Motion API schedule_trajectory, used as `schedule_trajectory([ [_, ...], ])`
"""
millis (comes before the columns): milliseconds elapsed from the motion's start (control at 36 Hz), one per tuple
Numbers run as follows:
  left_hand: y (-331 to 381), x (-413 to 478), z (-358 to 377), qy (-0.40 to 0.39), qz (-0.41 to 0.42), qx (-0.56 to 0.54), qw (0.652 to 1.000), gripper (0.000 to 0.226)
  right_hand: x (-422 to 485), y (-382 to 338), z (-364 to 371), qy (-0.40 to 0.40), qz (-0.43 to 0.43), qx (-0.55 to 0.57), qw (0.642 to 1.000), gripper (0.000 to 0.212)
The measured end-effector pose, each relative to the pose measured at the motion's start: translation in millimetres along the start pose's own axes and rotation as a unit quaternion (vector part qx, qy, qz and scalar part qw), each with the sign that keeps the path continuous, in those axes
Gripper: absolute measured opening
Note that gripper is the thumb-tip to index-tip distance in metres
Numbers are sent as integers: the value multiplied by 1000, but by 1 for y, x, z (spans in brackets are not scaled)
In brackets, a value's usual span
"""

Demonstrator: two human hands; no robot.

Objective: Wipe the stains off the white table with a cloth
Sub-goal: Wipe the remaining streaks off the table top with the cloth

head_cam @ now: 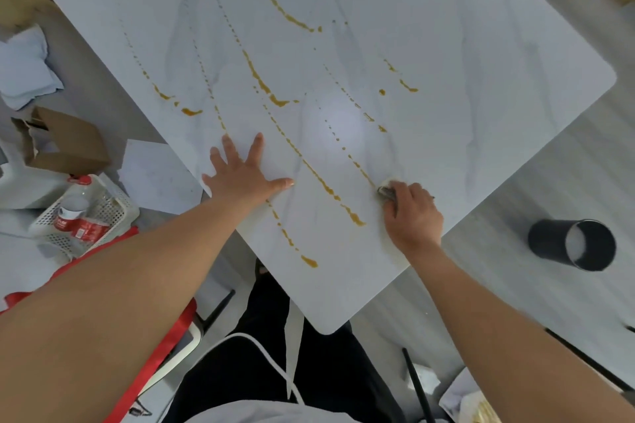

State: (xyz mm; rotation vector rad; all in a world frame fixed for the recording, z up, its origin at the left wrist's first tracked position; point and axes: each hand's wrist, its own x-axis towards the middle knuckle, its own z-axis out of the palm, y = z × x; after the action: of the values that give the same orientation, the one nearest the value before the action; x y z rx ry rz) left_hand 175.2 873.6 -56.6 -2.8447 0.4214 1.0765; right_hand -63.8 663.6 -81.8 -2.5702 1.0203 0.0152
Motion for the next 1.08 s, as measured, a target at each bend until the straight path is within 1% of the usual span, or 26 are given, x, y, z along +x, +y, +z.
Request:
schedule_trajectory([
  [56, 0, 0, 1, 3, 1, 6, 1000, 117, -5, 5, -1, -18, -96, -30, 995, 25],
  [83, -1, 0, 2, 4, 3, 6, 1000, 117, -2, 8, -3, -30, -105, -34, 993, 26],
  [111, -2, 0, 2, 4, 4, 5, 1000, 117, 1, 9, -5, -42, -83, -34, 995, 25],
  [167, -1, 0, 2, 1, 5, 3, 1000, 116, 8, 6, -8, -41, 23, -5, 999, 25],
  [222, -1, 0, 1, -3, 7, 1, 1000, 117, 12, 0, -8, -10, 167, 59, 984, 25],
  [250, -1, 0, 1, -3, 5, 0, 1000, 117, 12, -5, -9, 0, 204, 75, 976, 26],
  [278, -1, 0, 1, -2, 6, 1, 1000, 117, 9, -11, -7, 4, 198, 67, 978, 26],
  [306, -1, 0, 0, -1, 6, 2, 1000, 117, 5, -15, -4, 0, 154, 46, 987, 25],
  [361, -2, -1, 0, -3, 9, 5, 1000, 117, -9, -20, 1, -36, 23, 3, 999, 22],
  [389, -2, -1, 0, -3, 10, 5, 1000, 117, -14, -18, 3, -55, -39, -19, 998, 21],
  [417, -2, -1, 0, -2, 11, 4, 1000, 117, -16, -16, 3, -71, -77, -33, 994, 20],
  [444, -2, 0, 0, 0, 12, 3, 1000, 116, -15, -15, 2, -78, -83, -36, 993, 20],
  [472, -2, 0, 1, 2, 12, 4, 1000, 116, -12, -14, 0, -78, -53, -26, 995, 21],
  [500, -2, 0, 2, 3, 12, 6, 1000, 116, -9, -15, -2, -69, 6, 3, 998, 22],
  [556, -3, 1, 3, 5, 15, 6, 1000, 116, -6, -20, -2, -30, 155, 67, 985, 25],
  [583, -4, 1, 4, 5, 15, 6, 1000, 116, -6, -25, -1, -16, 200, 82, 976, 26],
  [611, -4, 1, 4, 5, 16, 5, 1000, 116, -9, -29, 0, -9, 200, 73, 977, 26],
  [667, -5, 1, 3, 6, 18, 7, 1000, 116, -21, -38, 6, -28, 94, 27, 995, 26],
  [722, -5, 1, 2, 6, 22, 7, 1000, 115, -32, -39, 12, -56, -34, -10, 998, 23],
  [750, -5, 1, 2, 6, 23, 6, 1000, 115, -33, -38, 13, -60, -60, -16, 996, 23],
  [778, -5, 1, 2, 5, 24, 5, 1000, 115, -32, -36, 13, -57, -49, -15, 997, 23],
  [806, -5, 1, 3, 4, 24, 5, 1000, 115, -30, -37, 13, -50, -4, -7, 999, 23],
  [889, -6, 0, 5, 7, 25, -3, 1000, 114, -23, -42, 14, -17, 188, 61, 980, 24],
  [917, -6, -1, 5, 12, 25, -8, 1000, 114, -22, -45, 15, -8, 206, 65, 976, 24],
  [1028, -8, -5, 8, 39, 20, -28, 999, 114, -23, -46, 16, -15, 128, 29, 991, 26],
  [1083, -10, -7, 11, 45, 12, -31, 998, 114, -19, -41, 15, -10, 159, 36, 987, 24],
])
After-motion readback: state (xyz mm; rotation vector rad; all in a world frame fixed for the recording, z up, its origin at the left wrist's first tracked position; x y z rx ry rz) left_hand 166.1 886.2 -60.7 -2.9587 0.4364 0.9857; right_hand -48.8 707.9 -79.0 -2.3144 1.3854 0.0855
